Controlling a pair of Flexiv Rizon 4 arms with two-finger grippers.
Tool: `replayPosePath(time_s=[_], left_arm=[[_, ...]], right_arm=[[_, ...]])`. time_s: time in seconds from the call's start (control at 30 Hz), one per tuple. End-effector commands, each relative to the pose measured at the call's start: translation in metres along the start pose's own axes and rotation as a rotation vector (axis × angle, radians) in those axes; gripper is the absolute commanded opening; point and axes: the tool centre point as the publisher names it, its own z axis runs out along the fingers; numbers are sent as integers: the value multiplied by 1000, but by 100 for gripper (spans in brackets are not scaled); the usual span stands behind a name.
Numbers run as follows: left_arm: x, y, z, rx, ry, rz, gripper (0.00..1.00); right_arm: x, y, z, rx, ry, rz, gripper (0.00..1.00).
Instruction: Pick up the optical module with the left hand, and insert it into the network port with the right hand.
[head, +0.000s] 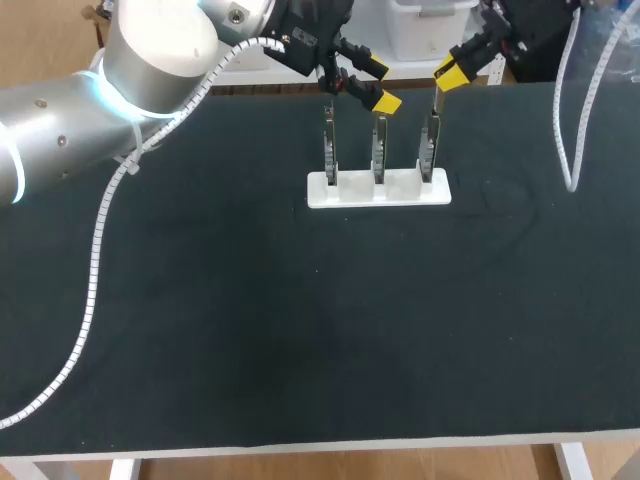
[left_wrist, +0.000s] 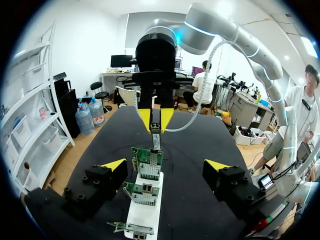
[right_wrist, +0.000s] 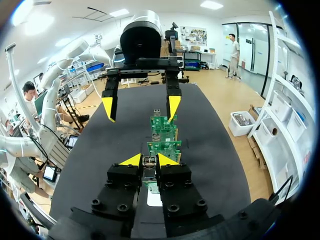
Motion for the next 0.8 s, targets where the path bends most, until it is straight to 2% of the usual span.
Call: replayPosePath(time_s=[0.03,0.8], left_arm=[[1,-3,-1,-6,0,-1,100],[1,-3,-1,-6,0,-1,100]], right_arm=[[-1,-3,-1,-8,1,1,0],[-1,0,3,-10,-2,9,0]])
